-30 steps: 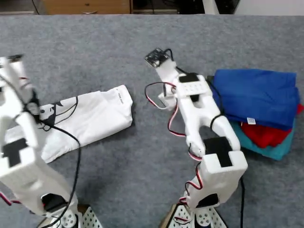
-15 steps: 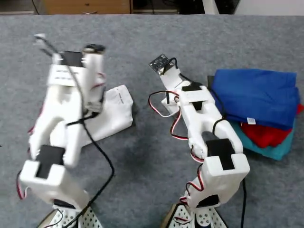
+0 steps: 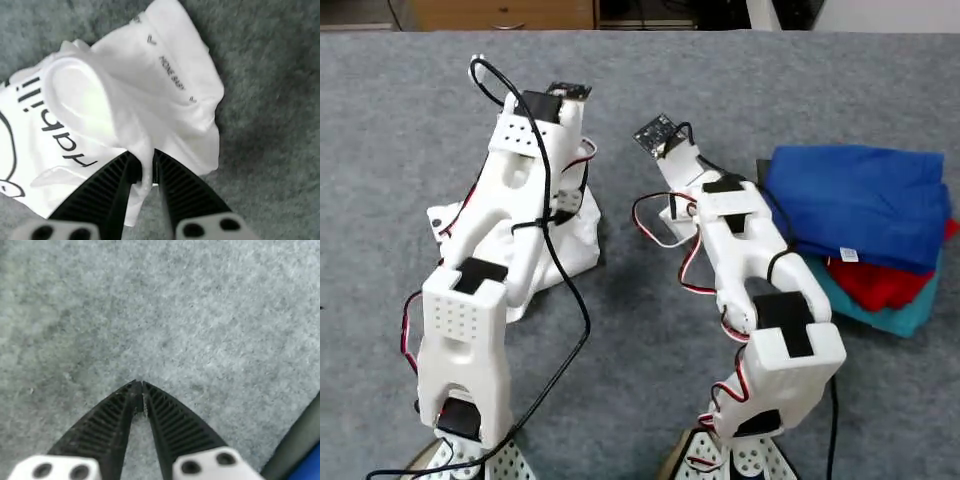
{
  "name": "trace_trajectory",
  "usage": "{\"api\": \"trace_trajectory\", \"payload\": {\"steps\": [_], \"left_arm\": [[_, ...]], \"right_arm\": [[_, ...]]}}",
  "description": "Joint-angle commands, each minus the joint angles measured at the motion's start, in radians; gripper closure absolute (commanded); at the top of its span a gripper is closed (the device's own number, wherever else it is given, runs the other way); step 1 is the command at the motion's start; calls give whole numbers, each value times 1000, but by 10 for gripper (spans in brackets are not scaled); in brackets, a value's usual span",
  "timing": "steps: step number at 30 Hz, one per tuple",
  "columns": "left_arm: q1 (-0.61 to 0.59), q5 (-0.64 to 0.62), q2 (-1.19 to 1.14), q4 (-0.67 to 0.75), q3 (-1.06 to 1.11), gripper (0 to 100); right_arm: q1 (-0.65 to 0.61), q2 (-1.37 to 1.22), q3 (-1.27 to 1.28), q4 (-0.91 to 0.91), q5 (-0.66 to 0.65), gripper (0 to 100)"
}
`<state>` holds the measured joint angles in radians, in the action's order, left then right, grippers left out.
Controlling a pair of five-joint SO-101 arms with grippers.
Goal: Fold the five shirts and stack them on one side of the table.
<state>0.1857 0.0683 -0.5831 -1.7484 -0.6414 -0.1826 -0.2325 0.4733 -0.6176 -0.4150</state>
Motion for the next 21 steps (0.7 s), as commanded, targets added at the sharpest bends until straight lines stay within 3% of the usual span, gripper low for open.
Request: {"api": "trace_trajectory", "payload": {"steps": [1,9,18,21], "left_arm": [[15,-12,8,-11,-83,981],[114,-14,5,26,-77,981],[74,-44,5,89,-77,971],[40,-92,5,52,-86,895]], "right_arm": [[24,65,-1,20,3,993],[24,65,-1,20,3,993],[24,50,-4,20,3,993],[24,48,-5,20,3,993]]}}
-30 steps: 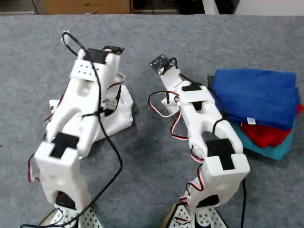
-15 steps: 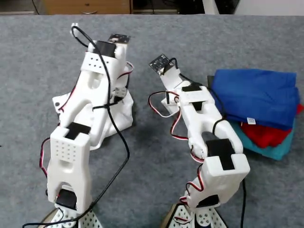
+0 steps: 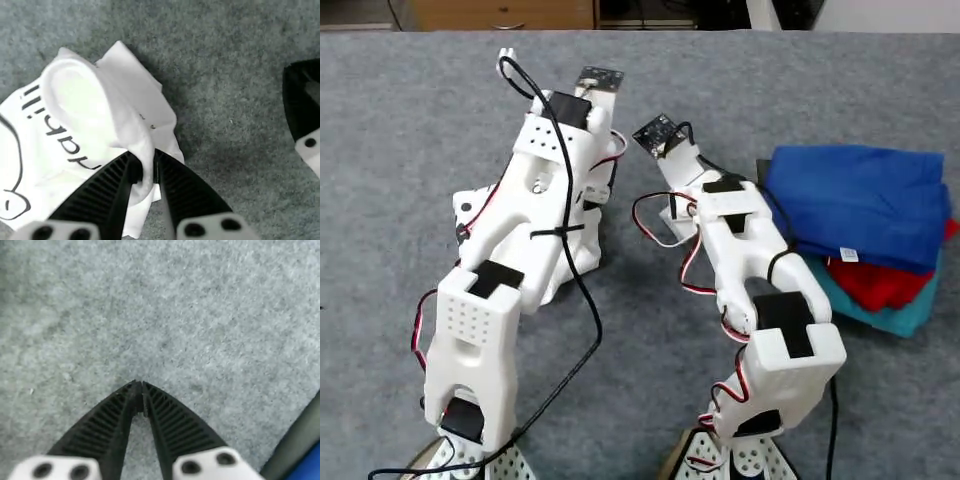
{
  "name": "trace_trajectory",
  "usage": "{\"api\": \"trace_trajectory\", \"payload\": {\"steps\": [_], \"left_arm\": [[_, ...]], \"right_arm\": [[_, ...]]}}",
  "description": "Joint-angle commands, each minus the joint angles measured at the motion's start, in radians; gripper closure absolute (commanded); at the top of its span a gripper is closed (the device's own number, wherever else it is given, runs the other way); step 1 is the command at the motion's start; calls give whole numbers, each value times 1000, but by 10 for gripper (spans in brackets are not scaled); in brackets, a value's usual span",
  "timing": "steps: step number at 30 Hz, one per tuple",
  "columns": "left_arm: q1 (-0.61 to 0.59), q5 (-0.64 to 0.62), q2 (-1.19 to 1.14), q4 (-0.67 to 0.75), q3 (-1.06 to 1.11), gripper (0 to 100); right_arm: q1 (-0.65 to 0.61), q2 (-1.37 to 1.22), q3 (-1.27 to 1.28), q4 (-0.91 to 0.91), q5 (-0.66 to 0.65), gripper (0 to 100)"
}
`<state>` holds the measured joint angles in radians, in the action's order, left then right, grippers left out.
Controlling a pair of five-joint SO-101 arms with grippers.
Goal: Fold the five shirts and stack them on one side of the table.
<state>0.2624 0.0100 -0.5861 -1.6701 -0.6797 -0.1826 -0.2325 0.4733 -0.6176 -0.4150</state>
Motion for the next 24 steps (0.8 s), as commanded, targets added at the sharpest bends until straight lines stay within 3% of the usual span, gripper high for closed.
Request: {"api": "trace_trajectory", "payload": {"steps": [1,4,7,12,13,15,19,24], "left_arm": [[-52,-40,12,-35,-48,864],[-100,-40,19,-52,-51,807],[-176,-38,19,-84,-115,822],[-376,-38,21,-89,-252,985],[-428,-40,21,-91,-269,981],[-534,-37,21,-91,-276,976],[-718,-15,21,-91,-244,981],[-841,35,21,-91,-150,981]], "right_arm": [[24,48,-7,20,3,993],[24,48,-7,20,3,993],[22,50,-7,20,3,993],[16,82,-38,-37,3,993],[8,108,-65,-80,3,993],[-36,156,-148,-170,-11,993],[-170,145,-318,-287,-183,993],[-303,-39,-608,-371,-209,993]]}}
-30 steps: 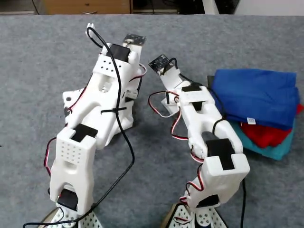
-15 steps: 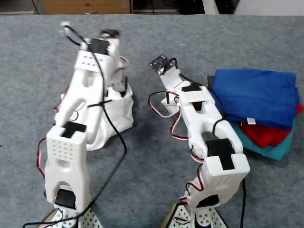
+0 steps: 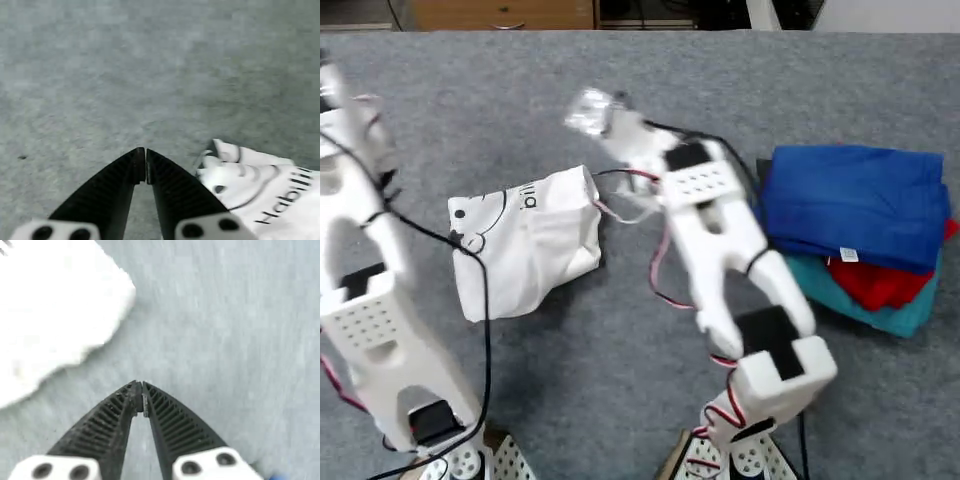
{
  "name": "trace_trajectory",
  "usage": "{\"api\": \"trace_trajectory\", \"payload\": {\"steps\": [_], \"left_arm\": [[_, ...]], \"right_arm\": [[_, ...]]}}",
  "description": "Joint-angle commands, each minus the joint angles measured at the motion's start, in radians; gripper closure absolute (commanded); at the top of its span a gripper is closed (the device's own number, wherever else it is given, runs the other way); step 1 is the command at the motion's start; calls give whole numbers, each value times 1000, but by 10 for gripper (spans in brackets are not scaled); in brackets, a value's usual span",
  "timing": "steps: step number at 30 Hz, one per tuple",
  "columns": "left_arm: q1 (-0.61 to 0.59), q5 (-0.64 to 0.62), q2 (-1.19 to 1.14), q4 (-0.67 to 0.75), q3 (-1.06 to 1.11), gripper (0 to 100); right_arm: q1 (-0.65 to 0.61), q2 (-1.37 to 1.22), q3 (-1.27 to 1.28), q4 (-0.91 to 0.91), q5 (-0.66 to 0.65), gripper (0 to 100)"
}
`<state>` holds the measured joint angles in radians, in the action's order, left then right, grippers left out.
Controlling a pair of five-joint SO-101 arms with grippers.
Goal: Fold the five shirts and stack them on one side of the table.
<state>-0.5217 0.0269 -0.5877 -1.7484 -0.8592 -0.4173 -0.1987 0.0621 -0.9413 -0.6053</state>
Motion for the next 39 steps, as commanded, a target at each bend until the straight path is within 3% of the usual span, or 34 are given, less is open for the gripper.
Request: {"api": "trace_trajectory", "payload": {"steps": [1,13,21,26,32,39], "left_arm": [[-75,29,22,-11,48,981],[-221,104,13,-8,94,981],[-239,106,13,-8,94,981],[-233,106,13,-8,94,981],[-233,104,13,-8,94,981],[-258,112,13,-8,83,981]], "right_arm": [[-90,-125,-266,-69,-18,993],[-341,-783,-1227,-394,-17,993],[-367,-1041,-1719,-687,-17,993],[-364,-1004,-1730,-833,-17,993],[-366,-935,-1692,-847,20,993],[-354,-814,-1426,-847,91,994]]}}
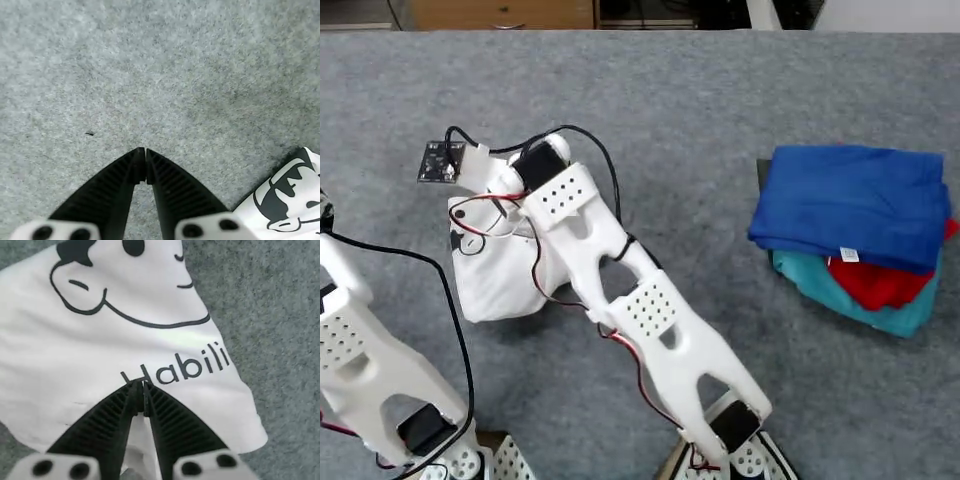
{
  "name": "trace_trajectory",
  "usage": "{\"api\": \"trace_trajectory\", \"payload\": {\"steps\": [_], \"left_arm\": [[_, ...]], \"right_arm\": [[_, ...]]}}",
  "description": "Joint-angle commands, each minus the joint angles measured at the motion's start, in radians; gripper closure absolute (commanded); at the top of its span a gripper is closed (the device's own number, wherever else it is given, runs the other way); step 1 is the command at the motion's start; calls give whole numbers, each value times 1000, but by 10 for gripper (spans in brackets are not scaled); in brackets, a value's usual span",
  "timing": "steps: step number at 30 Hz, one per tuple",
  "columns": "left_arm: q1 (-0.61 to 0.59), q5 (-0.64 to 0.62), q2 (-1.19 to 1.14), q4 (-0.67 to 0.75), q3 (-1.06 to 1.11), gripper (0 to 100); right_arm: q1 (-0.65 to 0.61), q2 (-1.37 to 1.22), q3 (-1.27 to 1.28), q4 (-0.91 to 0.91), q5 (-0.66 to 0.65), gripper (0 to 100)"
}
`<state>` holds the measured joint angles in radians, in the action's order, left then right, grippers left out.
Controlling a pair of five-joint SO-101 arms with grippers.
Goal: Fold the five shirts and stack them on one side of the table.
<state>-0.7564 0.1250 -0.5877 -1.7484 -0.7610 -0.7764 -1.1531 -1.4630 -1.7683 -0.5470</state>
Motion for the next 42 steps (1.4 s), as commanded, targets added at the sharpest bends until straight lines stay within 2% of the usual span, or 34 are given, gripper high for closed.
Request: {"api": "trace_trajectory", "payload": {"steps": [1,15,22,27,33,37,42], "left_arm": [[-29,23,15,-8,-15,981],[-28,29,13,-8,-14,981],[0,71,21,-8,-15,981],[104,69,44,-9,-23,981],[322,64,134,-11,17,981],[427,31,142,-9,52,980],[528,-11,140,5,153,980]], "right_arm": [[8,170,150,-20,40,994],[93,558,792,-3,38,994],[174,690,1107,173,44,994],[222,802,1145,186,46,994],[285,951,1155,157,46,994],[275,954,1182,129,44,994],[209,954,1224,222,46,994]]}}
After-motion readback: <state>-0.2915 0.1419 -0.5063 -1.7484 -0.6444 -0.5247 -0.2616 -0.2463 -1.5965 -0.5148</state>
